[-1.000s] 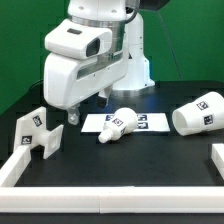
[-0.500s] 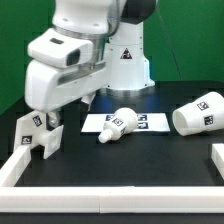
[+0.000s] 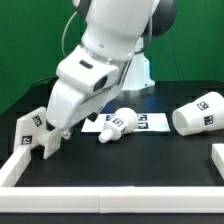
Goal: Assemble lamp
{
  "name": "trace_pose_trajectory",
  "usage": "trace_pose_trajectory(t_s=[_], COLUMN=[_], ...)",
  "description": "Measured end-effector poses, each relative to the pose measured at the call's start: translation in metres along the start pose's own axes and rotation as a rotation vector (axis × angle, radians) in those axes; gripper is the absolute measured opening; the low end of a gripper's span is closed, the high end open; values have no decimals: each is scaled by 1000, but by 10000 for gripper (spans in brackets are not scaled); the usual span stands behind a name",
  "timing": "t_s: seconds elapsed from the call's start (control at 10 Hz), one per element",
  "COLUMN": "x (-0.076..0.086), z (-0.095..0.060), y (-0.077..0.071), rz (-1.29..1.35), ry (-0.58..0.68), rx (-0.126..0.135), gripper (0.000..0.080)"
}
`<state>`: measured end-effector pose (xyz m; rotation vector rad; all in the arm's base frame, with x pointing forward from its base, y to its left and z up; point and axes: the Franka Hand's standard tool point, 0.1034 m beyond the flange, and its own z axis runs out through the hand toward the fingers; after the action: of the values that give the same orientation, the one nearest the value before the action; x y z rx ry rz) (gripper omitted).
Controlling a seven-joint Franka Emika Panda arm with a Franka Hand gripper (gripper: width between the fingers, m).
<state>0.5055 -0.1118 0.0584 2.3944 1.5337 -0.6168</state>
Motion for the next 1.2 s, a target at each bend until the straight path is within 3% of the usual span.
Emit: trace_pose_trajectory(t_s=[0.1,0.2,0.6,0.7,0.9,1.0,1.2], x=[-1,-4,17,20,6,0,-12], z=[0,6,9,11,13,15,20], y=[5,10,-10,-11,-2,-1,-3], rz=[-53,-79,-85,-101,-170,-170,-163], ry=[-40,-66,-243,-286,-431,-454,-554], rx=[-25,-34,25,26,-49,-44,6], gripper=[700,700,700,700,700,700,700])
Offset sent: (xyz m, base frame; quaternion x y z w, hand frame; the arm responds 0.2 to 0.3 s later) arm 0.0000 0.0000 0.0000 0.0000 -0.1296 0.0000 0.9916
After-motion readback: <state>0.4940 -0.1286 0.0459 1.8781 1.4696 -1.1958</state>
